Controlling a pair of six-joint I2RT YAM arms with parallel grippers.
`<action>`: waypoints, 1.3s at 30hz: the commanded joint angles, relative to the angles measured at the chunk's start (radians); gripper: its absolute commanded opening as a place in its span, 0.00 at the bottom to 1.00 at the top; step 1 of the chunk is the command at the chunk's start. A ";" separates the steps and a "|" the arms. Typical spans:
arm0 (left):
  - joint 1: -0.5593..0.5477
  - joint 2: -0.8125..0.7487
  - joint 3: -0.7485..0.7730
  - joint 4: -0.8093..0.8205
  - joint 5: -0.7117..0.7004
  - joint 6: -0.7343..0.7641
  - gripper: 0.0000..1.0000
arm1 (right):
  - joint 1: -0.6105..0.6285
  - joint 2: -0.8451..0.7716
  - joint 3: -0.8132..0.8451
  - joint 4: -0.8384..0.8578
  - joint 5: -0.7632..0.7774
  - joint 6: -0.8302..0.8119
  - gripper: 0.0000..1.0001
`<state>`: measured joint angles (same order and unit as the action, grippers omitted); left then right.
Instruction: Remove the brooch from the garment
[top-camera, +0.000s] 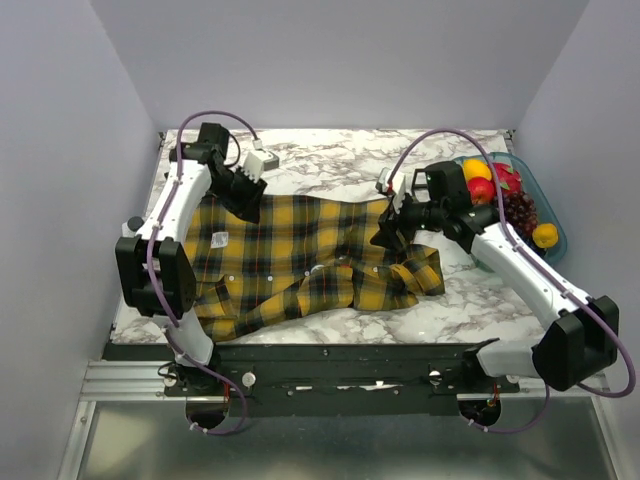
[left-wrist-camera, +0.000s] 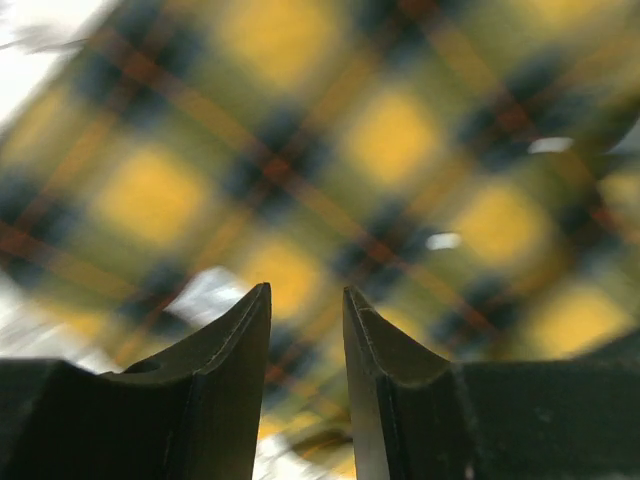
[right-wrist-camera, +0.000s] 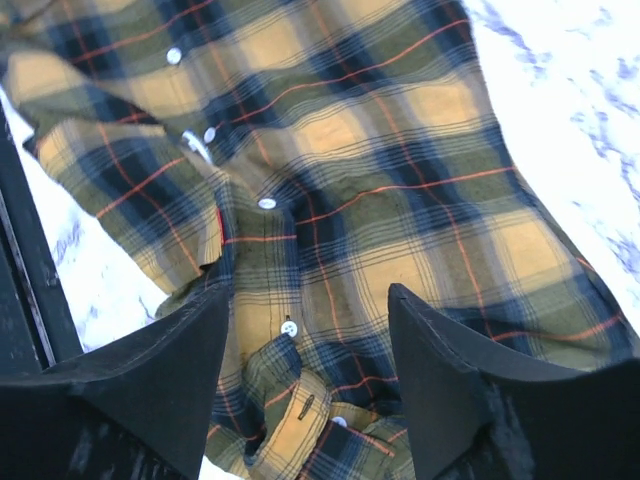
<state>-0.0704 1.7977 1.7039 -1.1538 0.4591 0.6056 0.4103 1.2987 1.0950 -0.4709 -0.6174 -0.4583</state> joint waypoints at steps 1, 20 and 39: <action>-0.061 -0.082 -0.222 0.072 0.404 -0.119 0.43 | 0.018 0.068 0.045 -0.045 -0.110 -0.074 0.68; -0.037 -0.208 -0.480 0.312 0.182 -0.415 0.42 | 0.332 0.435 0.062 0.037 0.154 -0.362 0.46; -0.031 -0.176 -0.460 0.307 0.190 -0.426 0.42 | 0.383 0.461 0.126 0.049 0.071 -0.384 0.51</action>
<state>-0.1066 1.6108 1.2102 -0.8505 0.6476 0.1886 0.7845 1.7374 1.1942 -0.4118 -0.4900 -0.8013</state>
